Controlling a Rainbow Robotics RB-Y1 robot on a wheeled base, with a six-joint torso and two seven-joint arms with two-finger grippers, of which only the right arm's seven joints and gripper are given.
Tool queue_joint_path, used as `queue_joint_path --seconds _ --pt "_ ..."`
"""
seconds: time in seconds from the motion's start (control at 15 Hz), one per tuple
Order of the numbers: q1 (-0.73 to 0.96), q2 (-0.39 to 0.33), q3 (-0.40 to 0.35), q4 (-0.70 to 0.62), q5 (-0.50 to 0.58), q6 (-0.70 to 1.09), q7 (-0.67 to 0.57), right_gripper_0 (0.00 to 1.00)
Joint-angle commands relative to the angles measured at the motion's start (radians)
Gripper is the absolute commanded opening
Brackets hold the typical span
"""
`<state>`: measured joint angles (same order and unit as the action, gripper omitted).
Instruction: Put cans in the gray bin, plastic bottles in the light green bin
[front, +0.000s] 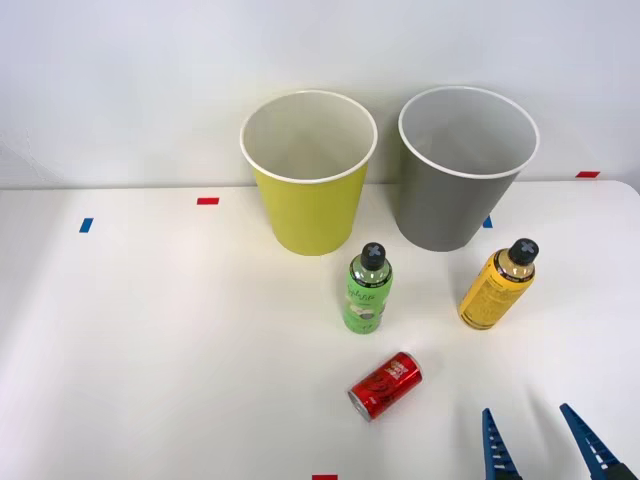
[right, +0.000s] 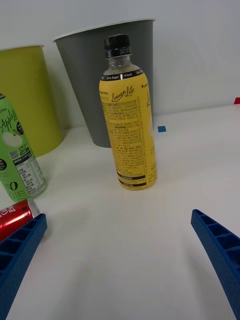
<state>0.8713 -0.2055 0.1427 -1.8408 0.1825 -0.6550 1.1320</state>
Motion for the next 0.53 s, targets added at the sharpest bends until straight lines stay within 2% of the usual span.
queue_joint_path --seconds 0.07,0.53 --pt "0.000 0.000 0.000 0.000 0.000 0.000 0.000 1.00" --pt "0.000 0.000 0.000 0.000 0.000 0.000 0.000 1.00"
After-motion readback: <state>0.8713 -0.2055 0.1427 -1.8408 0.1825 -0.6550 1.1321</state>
